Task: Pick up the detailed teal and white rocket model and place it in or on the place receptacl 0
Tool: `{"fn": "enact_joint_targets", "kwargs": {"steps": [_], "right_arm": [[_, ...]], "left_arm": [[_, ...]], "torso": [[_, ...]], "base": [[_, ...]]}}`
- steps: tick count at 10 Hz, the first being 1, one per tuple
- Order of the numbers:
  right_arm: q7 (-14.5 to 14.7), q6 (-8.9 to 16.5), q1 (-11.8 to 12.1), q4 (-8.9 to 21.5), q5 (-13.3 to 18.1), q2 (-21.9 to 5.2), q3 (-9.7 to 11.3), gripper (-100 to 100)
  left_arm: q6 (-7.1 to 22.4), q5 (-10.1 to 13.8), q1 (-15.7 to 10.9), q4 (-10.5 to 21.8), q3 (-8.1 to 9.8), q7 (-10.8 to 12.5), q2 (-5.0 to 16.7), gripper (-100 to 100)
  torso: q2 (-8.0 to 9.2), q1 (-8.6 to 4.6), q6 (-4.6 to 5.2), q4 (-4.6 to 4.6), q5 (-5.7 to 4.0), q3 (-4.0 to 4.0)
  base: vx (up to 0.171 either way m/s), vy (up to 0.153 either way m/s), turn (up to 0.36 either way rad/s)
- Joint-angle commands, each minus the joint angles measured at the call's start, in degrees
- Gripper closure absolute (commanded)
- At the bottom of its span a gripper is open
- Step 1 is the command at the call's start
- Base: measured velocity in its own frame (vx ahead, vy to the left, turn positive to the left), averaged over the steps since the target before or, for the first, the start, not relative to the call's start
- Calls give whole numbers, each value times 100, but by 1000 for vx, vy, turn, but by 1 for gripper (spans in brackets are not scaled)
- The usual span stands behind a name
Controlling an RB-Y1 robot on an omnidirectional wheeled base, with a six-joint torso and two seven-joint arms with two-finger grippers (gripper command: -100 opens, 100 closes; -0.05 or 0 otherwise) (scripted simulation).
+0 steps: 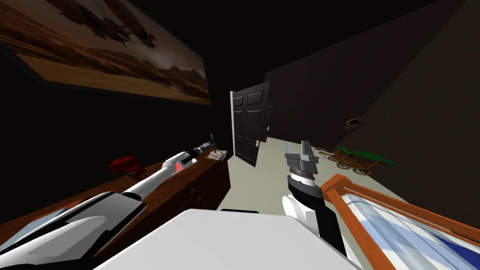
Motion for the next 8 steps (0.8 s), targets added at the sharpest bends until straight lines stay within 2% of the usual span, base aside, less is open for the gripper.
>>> {"fn": "enact_joint_targets", "kwargs": {"steps": [1,2,4,5,6,8], "right_arm": [[0,0,0,0,0,0,0,0],[0,0,1,0,0,0,0,0],[0,0,0,0,0,0,0,0],[0,0,1,0,0,0,0,0],[0,0,2,0,0,0,0,0],[0,0,1,0,0,0,0,0]], "left_arm": [[11,23,-286,286,-52,-10,5,-100],[46,196,-504,529,-334,-131,-5,-100],[46,196,-836,881,-349,-131,-5,-100],[46,196,-878,963,-349,-131,-5,-100],[81,368,-1100,1169,-624,-252,-16,-100],[81,368,-1430,1473,-645,-252,-16,-100]], "torso": [[0,0,0,0,0,0],[-19,-3,-2,-3,-1,-10],[-9,1,-1,-2,0,-5],[-23,-5,-4,-4,-1,-12],[-41,-10,-3,-9,-2,-23],[-9,-5,-2,-3,-1,-5]], "base": [[-73,20,-8],[-112,41,-137],[-95,24,-70],[-10,-4,20],[-84,29,-194],[-116,11,-49]]}}
